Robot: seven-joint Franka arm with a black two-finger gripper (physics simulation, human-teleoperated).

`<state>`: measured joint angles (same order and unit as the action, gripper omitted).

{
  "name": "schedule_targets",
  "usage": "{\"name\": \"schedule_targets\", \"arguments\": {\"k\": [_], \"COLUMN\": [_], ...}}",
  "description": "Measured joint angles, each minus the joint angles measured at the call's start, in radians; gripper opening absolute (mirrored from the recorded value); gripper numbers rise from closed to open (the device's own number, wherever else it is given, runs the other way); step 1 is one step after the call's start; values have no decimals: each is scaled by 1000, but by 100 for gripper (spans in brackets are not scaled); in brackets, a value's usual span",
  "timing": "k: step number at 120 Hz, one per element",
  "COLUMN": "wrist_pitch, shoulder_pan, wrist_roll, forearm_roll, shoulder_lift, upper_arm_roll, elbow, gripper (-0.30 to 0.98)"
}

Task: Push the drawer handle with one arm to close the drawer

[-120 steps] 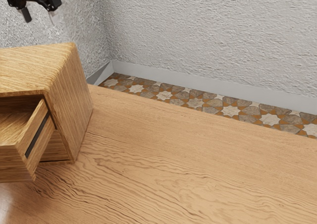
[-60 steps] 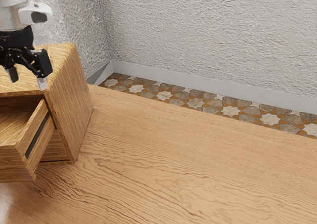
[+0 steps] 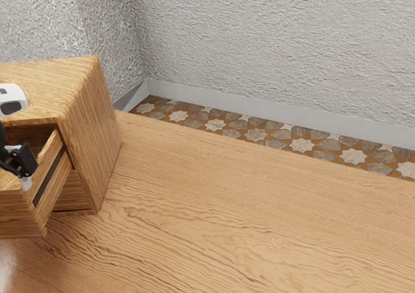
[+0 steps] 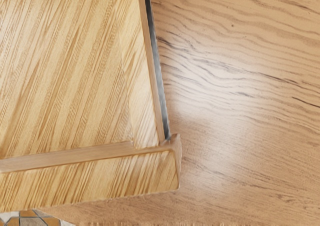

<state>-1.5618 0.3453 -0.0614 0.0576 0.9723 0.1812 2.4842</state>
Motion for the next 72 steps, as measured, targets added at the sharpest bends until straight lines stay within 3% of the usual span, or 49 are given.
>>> {"name": "schedule_targets", "arguments": {"k": [39,72], "wrist_pitch": [68,121], "shoulder_pan": [74,88], "wrist_roll": [-57,-38], "forearm_roll": [0,-126], "shoulder_lift": [183,258], "upper_arm_roll": [-72,-202], "elbow": [163,220], "gripper": [69,67]}}
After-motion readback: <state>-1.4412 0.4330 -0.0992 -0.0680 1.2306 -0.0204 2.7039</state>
